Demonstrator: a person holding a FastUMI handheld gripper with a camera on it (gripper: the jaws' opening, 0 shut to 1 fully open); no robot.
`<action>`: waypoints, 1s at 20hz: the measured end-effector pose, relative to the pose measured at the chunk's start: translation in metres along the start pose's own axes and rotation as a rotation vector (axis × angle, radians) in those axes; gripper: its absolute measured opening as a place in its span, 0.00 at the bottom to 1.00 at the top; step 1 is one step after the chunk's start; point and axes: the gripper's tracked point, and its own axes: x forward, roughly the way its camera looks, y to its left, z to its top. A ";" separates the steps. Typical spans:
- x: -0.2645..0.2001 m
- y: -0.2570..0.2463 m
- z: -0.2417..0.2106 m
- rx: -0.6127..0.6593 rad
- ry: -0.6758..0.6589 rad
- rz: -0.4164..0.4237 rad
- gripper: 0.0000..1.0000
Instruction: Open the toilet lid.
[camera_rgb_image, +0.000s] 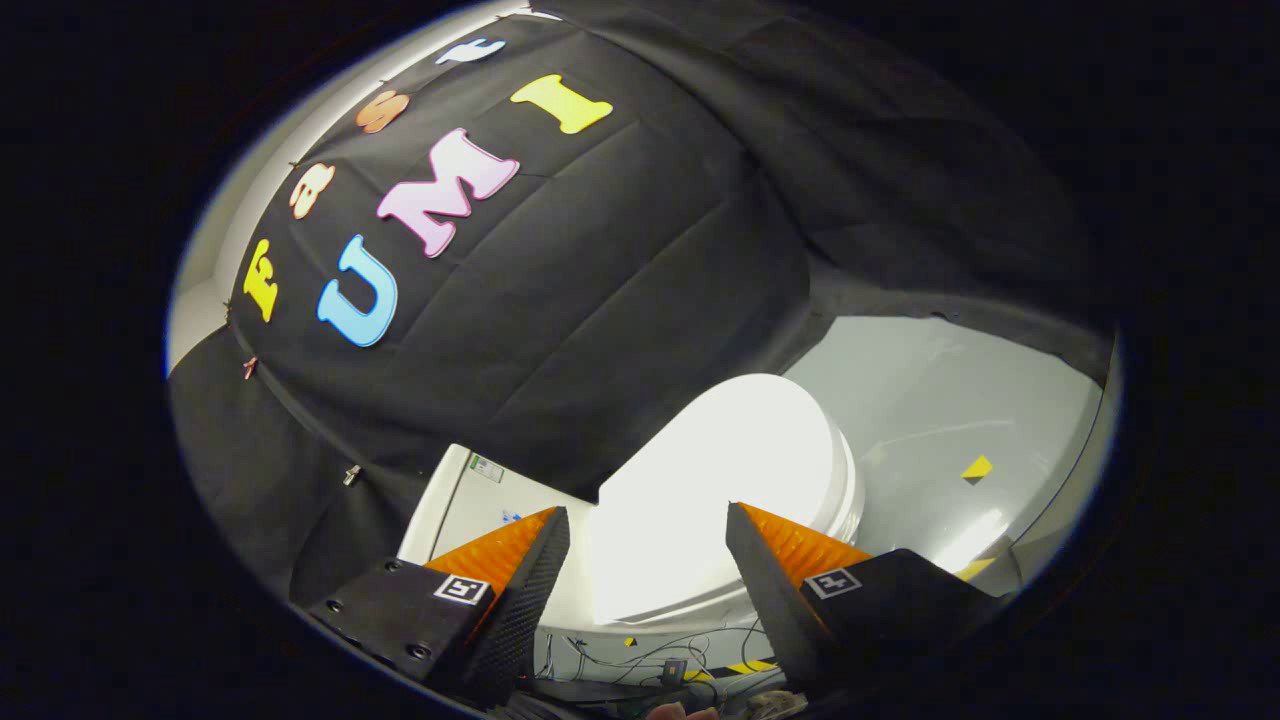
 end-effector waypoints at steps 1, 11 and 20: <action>0.004 -0.011 -0.002 0.028 0.007 -0.003 0.98; 0.033 -0.112 -0.058 0.281 0.098 -0.044 0.98; 0.071 -0.165 -0.102 0.387 0.230 -0.077 0.88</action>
